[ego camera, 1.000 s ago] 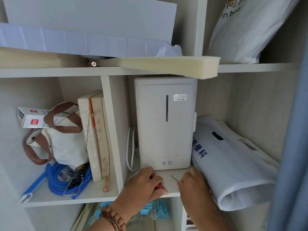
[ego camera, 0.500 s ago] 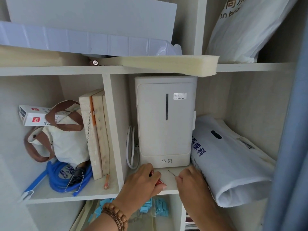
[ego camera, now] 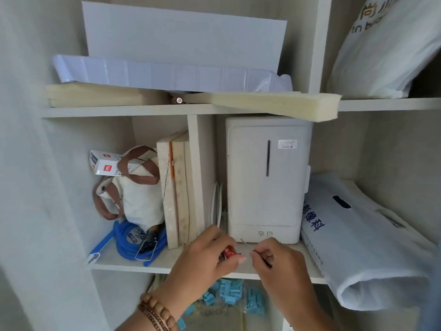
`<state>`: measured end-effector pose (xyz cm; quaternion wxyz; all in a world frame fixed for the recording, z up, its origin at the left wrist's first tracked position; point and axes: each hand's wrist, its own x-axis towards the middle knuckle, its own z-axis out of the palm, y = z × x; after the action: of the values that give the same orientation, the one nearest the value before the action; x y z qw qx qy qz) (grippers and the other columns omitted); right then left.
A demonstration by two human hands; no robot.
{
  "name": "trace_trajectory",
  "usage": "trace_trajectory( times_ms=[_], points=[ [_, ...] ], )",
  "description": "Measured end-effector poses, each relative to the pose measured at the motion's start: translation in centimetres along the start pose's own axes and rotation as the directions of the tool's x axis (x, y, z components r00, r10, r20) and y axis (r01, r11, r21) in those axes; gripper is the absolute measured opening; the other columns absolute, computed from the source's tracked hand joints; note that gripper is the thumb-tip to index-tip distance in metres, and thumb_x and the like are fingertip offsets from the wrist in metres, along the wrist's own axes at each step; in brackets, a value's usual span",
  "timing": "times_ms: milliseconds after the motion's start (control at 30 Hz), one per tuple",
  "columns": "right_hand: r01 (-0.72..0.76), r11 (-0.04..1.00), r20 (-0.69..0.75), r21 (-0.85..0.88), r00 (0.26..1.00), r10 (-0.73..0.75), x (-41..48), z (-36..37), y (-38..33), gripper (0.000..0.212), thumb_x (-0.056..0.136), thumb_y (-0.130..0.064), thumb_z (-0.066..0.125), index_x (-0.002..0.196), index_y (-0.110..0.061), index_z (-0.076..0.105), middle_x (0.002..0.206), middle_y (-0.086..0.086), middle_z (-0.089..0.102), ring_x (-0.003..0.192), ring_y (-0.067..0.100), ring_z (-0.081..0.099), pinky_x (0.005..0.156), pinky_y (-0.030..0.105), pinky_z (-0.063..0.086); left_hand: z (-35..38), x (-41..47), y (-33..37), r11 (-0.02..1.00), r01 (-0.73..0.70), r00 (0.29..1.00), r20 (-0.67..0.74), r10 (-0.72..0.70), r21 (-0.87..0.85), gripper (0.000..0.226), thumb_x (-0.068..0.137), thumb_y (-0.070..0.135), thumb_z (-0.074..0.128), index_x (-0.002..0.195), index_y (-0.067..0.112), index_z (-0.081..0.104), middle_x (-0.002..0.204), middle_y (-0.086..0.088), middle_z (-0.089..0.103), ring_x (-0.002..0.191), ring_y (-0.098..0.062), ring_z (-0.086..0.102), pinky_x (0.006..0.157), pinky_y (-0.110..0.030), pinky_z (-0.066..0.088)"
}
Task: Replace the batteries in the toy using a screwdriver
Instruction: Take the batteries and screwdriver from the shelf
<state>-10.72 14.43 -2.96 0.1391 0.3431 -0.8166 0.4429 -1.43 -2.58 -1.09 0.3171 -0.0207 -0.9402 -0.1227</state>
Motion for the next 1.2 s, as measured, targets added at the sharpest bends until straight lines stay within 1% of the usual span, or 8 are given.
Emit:
trace_trajectory(
  times_ms=[133,233,400,533,600,800,1067,1200],
  points=[
    [0.071,0.976,-0.004,0.206,0.997,-0.071,-0.3,1.4,-3.4,0.018,0.079,-0.007,0.081,0.081,-0.023,0.074,0.068,-0.016,0.070,0.069,0.003,0.069,0.063,0.020,0.056,-4.0,-3.2,-0.2,0.998,0.059,0.996,-0.062,-0.057,0.032,0.043,0.089,0.062,0.051,0.100,0.024,0.066,0.094,0.008,0.053,0.081,-0.007,0.057,0.072,-0.027,0.052],
    [0.086,0.933,-0.010,0.350,0.996,-0.088,-0.9,3.3,-6.2,0.025,0.075,-0.004,0.084,0.084,-0.026,0.076,0.070,-0.011,0.072,0.066,0.009,0.069,0.066,0.032,0.060,-7.8,-6.8,-1.0,0.981,0.161,0.983,-0.110,-0.150,0.105,0.037,0.088,0.059,0.057,0.098,0.025,0.067,0.095,0.011,0.053,0.083,-0.003,0.056,0.074,-0.017,0.048],
    [0.233,0.872,0.020,0.430,0.963,-0.268,-3.0,8.0,-13.0,0.024,0.075,-0.005,0.083,0.088,-0.024,0.076,0.072,-0.010,0.066,0.065,0.010,0.064,0.066,0.032,0.054,-14.6,-13.9,-2.6,0.915,0.360,0.925,-0.196,-0.325,0.183,0.030,0.085,0.055,0.062,0.094,0.026,0.067,0.093,0.012,0.054,0.083,-0.003,0.057,0.077,-0.016,0.046],
    [0.324,0.840,0.104,0.435,0.909,-0.405,-5.1,12.8,-19.6,0.024,0.075,-0.007,0.084,0.094,-0.021,0.079,0.073,-0.010,0.065,0.067,0.002,0.060,0.067,0.004,0.045,-20.6,-19.9,-3.9,0.846,0.466,0.871,-0.301,-0.388,0.258,0.031,0.084,0.056,0.062,0.092,0.026,0.067,0.091,0.010,0.055,0.080,-0.005,0.059,0.075,-0.024,0.050],
    [0.331,0.822,0.123,0.463,0.895,-0.429,-6.2,14.8,-23.0,0.022,0.075,-0.008,0.085,0.092,-0.021,0.079,0.074,-0.012,0.064,0.069,-0.002,0.060,0.068,-0.001,0.039,-23.5,-22.9,-4.2,0.812,0.508,0.844,-0.351,-0.405,0.287,0.031,0.084,0.056,0.062,0.090,0.026,0.067,0.090,0.009,0.054,0.079,-0.005,0.059,0.076,-0.021,0.049],
    [0.342,0.736,0.205,0.584,0.815,-0.541,-12.3,21.9,-36.3,0.024,0.080,-0.006,0.077,0.075,-0.029,0.071,0.072,-0.016,0.062,0.071,0.006,0.061,0.066,0.012,0.045,-34.1,-35.2,-6.3,0.656,0.651,0.752,-0.445,-0.487,0.382,0.033,0.086,0.061,0.057,0.092,0.029,0.063,0.093,0.011,0.050,0.083,-0.007,0.057,0.079,-0.027,0.048],
    [0.298,0.612,0.257,0.733,0.712,-0.654,-21.4,31.0,-52.3,0.019,0.079,-0.005,0.077,0.073,-0.022,0.072,0.072,-0.008,0.066,0.066,0.008,0.062,0.064,0.021,0.047,-46.2,-49.5,-7.9,0.430,0.781,0.624,-0.546,-0.559,0.453,0.039,0.085,0.064,0.052,0.097,0.029,0.066,0.095,0.012,0.050,0.082,-0.005,0.054,0.078,-0.013,0.040],
    [0.330,0.569,0.257,0.753,0.649,-0.716,-24.1,35.7,-58.6,0.017,0.077,-0.006,0.076,0.072,-0.022,0.071,0.069,-0.009,0.063,0.064,0.007,0.058,0.062,0.016,0.044,-50.3,-55.0,-10.3,0.366,0.818,0.575,-0.610,-0.545,0.444,0.038,0.085,0.063,0.055,0.099,0.029,0.066,0.094,0.010,0.053,0.082,-0.005,0.057,0.076,-0.025,0.050]
  ],
)
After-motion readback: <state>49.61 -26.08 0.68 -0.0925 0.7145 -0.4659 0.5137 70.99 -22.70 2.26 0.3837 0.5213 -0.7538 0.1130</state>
